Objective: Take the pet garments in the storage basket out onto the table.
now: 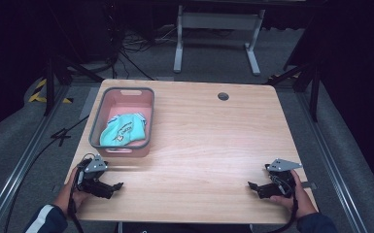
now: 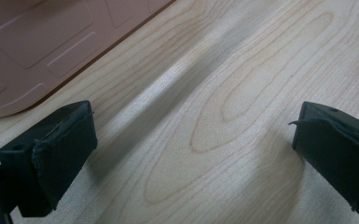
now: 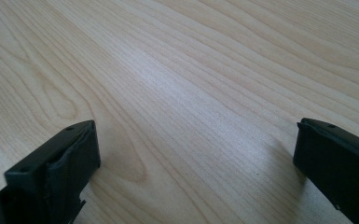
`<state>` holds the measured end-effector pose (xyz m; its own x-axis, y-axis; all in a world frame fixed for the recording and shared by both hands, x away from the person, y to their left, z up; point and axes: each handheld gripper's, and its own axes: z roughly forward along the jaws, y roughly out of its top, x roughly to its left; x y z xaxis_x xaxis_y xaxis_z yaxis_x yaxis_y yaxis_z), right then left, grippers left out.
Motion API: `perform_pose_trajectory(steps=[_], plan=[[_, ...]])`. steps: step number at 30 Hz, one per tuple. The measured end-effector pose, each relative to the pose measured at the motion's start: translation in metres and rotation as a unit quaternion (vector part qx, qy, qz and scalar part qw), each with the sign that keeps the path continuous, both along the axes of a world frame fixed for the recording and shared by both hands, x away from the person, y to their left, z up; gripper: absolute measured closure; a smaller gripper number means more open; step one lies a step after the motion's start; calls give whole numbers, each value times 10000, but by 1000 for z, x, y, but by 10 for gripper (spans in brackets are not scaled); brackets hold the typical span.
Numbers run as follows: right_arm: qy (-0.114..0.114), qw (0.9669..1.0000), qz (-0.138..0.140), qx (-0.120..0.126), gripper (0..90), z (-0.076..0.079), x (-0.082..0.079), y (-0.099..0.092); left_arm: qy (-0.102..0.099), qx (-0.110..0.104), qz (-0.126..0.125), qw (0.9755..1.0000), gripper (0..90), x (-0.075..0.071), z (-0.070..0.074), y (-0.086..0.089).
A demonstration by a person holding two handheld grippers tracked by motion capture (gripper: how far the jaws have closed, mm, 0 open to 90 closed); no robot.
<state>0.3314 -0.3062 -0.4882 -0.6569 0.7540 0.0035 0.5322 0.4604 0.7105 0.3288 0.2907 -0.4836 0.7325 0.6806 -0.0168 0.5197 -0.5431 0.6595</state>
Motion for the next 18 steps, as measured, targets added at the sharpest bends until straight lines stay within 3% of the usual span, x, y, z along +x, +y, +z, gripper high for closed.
perform_pose_trajectory(steps=[12, 15, 18], plan=[[0, 10000, 10, 0, 6, 0, 0, 0, -45, -15, 93, 9999, 17, -4, 0, 2], [0, 10000, 2, 0, 6, 0, 0, 1, 23, 92, -11, 10000, 68, -5, 4, 4], [0, 10000, 1, 0, 6, 0, 0, 1, 79, 165, 70, 9998, 152, -4, 8, 3]])
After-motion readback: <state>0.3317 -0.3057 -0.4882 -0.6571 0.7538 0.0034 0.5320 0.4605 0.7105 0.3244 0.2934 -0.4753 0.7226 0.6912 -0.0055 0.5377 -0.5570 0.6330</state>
